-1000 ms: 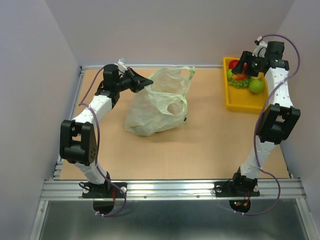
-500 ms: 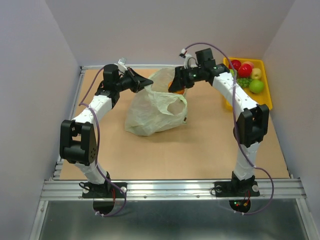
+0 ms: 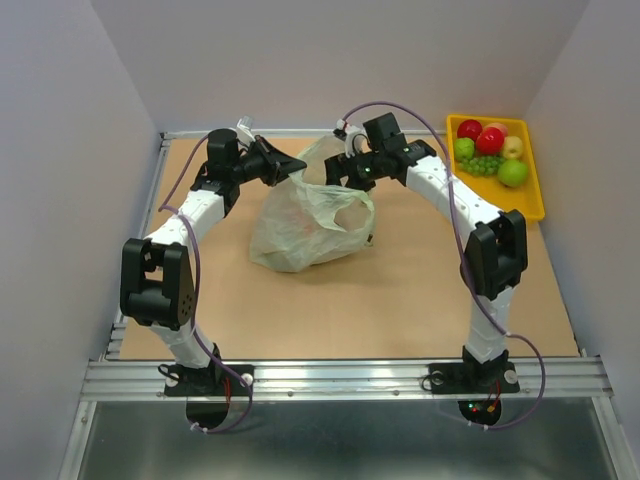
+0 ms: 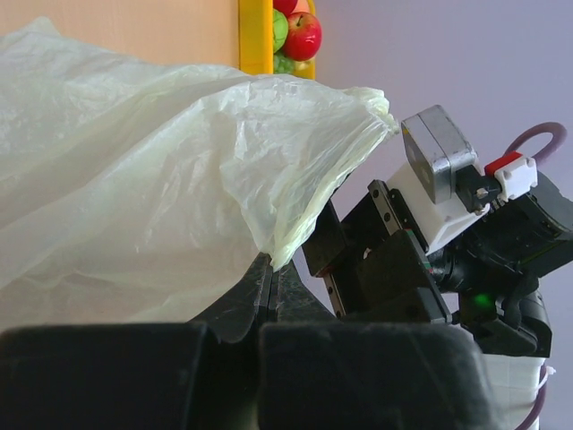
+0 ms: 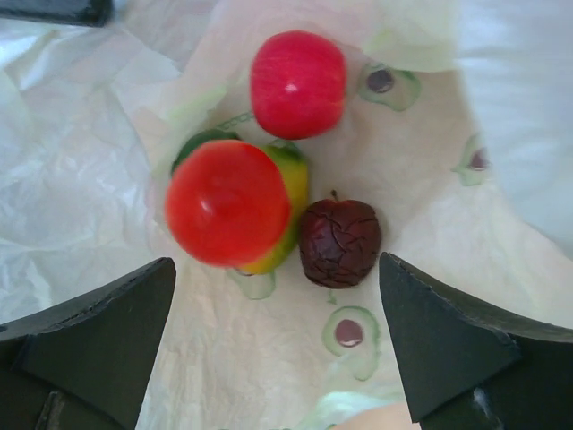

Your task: Place the fake fruits into the plastic bag and tie a complex knot

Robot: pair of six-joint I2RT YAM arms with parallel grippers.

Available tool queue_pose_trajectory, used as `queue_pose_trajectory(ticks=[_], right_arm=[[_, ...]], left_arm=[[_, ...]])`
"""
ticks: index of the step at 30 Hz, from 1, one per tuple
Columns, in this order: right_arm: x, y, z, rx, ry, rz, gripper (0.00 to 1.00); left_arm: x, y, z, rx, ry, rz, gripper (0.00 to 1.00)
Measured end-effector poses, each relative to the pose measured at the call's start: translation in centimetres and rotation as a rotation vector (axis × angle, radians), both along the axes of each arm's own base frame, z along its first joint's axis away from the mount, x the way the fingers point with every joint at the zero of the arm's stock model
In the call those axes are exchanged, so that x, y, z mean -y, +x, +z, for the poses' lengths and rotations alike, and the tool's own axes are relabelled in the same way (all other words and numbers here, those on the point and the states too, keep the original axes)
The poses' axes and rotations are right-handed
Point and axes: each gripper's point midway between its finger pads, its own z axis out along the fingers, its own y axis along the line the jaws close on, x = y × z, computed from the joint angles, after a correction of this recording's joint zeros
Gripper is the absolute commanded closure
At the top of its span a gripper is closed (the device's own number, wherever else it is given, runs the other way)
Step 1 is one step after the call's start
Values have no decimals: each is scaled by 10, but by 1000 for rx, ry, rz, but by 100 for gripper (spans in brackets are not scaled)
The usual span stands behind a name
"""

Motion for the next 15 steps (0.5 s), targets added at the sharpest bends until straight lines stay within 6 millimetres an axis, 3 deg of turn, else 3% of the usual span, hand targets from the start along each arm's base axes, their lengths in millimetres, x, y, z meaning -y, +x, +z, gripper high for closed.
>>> queue_pose_trajectory(ticks=[4,6,9,11,15], right_arm=[[24,5,4,41,-41,-54,0],[46,15,13,56,-37,-100,0],[111,47,33,107,-28,-241,0],[184,75,42,153,-56,-391,0],[299,99,40,196,-158,-619,0]], left_arm=[[0,0,0,0,0,0,100],[0,0,0,1,0,-1,100],[0,0,0,1,0,-3,100],[0,-1,0,3,2,-4,100],[0,-1,0,6,4,-5,100]])
